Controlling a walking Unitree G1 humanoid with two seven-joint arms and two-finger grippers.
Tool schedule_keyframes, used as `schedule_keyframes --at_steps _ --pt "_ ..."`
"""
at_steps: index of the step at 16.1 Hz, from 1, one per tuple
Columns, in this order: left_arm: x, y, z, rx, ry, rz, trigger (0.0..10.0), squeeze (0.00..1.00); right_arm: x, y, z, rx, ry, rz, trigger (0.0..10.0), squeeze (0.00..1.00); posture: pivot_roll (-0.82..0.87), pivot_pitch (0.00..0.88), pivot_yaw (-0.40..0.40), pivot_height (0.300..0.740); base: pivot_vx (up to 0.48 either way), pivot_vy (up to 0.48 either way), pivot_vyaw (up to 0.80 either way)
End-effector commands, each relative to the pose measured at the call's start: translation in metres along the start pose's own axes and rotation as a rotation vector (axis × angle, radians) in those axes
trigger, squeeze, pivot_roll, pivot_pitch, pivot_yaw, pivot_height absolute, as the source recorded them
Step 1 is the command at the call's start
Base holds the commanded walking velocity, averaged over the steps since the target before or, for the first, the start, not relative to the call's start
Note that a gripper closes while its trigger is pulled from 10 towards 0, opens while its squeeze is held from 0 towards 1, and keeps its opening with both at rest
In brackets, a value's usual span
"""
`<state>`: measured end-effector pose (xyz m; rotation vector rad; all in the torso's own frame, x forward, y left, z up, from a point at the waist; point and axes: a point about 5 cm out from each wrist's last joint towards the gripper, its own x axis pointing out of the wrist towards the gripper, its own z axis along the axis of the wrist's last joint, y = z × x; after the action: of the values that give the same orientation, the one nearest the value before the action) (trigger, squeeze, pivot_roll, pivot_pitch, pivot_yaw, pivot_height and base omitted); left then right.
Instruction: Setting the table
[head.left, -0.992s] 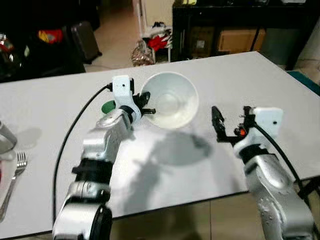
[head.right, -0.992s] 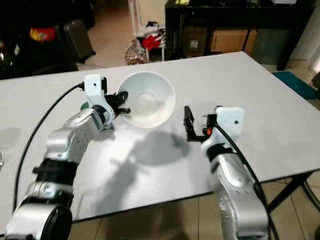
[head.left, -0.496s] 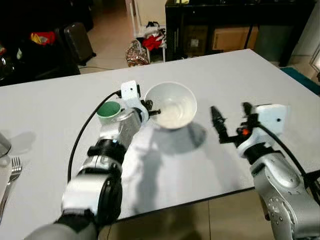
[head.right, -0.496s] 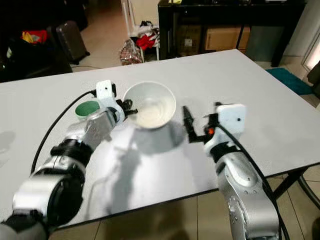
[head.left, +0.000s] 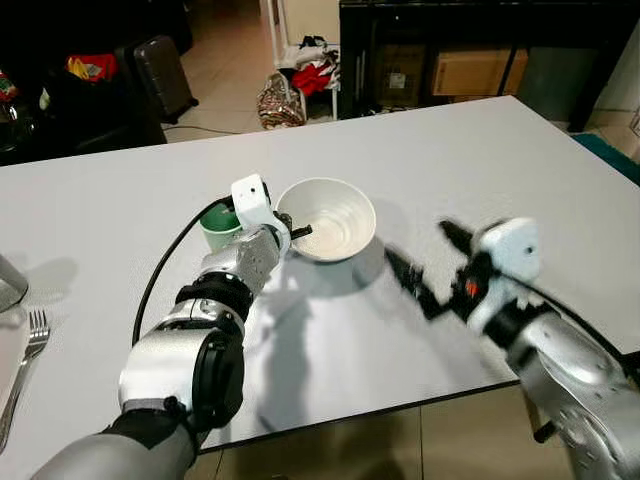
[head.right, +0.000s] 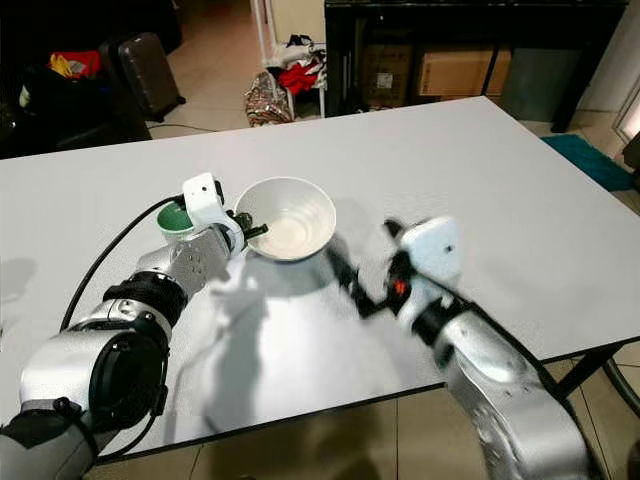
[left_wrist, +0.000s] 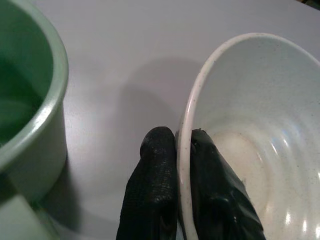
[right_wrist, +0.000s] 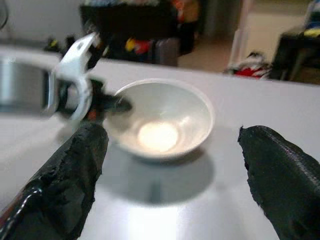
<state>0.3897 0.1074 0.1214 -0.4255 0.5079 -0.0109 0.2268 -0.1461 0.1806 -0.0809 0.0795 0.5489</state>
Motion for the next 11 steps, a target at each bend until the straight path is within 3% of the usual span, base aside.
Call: schedule_keyframes --at_steps 1,2,3,11 --pt "0.0 -0.003 0.01 -0.018 -0.018 -0.003 10.0 0.02 -0.004 0.008 0.0 -0.035 0.067 0.1 10.0 0.0 -0.12 0.01 0.118 0.74 0.0 0.0 0.0" --pt "0.0 -0.003 0.01 -0.016 -0.014 0.002 10.0 0.16 -0.005 0.009 -0.001 -0.047 0.087 0.12 10.0 0.0 -0.12 0.009 0.118 0.74 0.0 0.0 0.0" --pt "0.0 -0.002 0.01 -0.004 -0.015 0.016 10.0 1.0 -0.007 0.012 -0.005 -0.07 0.133 0.149 10.0 0.0 -0.12 0.01 0.118 0.74 0.0 0.0 0.0" --pt "-0.002 -0.004 0.027 0.003 -0.07 -0.033 10.0 1.0 -0.007 0.006 -0.001 -0.097 0.153 0.152 10.0 0.0 -0.11 0.0 0.103 0.74 0.0 0.0 0.0"
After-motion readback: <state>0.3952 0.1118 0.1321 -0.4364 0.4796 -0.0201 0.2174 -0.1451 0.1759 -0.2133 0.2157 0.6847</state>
